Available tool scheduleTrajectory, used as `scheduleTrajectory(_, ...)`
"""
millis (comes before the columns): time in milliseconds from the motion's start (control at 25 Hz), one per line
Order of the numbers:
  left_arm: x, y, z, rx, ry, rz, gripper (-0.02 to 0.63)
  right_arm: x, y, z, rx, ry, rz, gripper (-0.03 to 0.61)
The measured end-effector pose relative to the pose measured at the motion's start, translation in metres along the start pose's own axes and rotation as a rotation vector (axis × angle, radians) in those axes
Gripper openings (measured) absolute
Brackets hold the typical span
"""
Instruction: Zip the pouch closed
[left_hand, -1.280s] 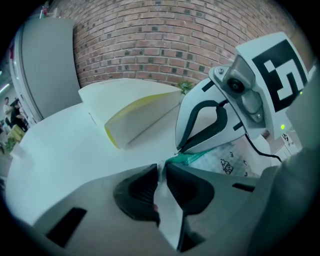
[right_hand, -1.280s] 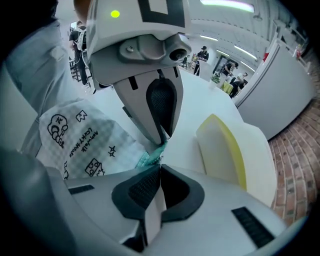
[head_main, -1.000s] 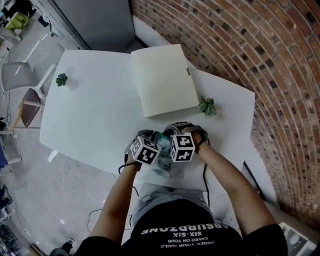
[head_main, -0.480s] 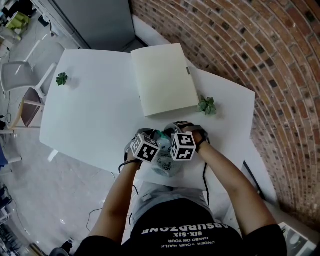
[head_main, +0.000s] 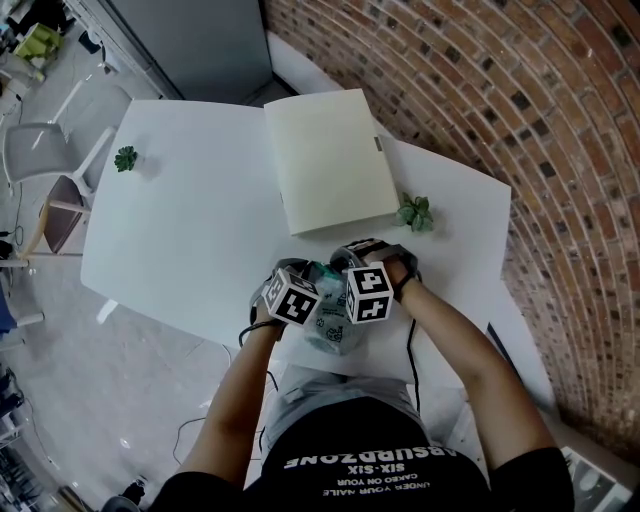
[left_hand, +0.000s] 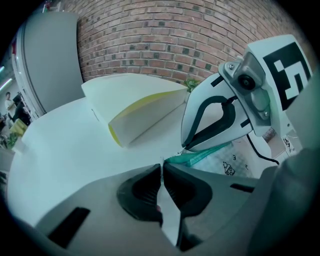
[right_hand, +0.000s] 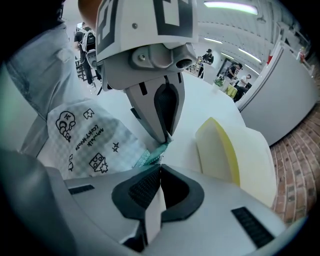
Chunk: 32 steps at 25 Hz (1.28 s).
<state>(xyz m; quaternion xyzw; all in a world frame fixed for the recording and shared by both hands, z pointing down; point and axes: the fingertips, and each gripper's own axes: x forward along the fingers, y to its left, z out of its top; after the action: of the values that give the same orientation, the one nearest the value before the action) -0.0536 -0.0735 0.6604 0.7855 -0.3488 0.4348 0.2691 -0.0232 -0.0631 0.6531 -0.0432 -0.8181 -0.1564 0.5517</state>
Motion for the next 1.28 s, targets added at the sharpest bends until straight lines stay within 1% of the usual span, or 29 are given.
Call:
scheduleTrajectory(160, -0.001, 0.0, -0.001, 0.003, 0.002, 0.0, 0.023, 0.003, 0.001, -0.001, -0.066, 0.033, 0.0, 0.0)
scheduleTrajectory(280, 0.0, 0.0, 0.0, 0.004, 0.003, 0.005, 0.024, 0.0, 0.002, -0.002, -0.091, 0.051, 0.019, 0.0)
scheduleTrajectory(360, -0.001, 0.0, 0.0, 0.004, 0.004, 0.011, 0.023, -0.002, 0.003, -0.002, -0.095, 0.063, 0.037, 0.0)
scheduleTrajectory(640, -0.001, 0.001, -0.001, 0.0, -0.001, 0.009, 0.023, -0.004, 0.004, -0.001, -0.109, 0.065, 0.049, 0.0)
scheduleTrajectory(840, -0.001, 0.001, -0.001, -0.001, -0.004, 0.008, 0.023, -0.006, 0.007, -0.002, -0.147, 0.079, 0.073, 0.0)
scheduleTrajectory(1280, -0.001, 0.001, 0.0, -0.012, -0.008, 0.008, 0.023, -0.011, 0.014, -0.007, -0.136, 0.1, 0.123, 0.0)
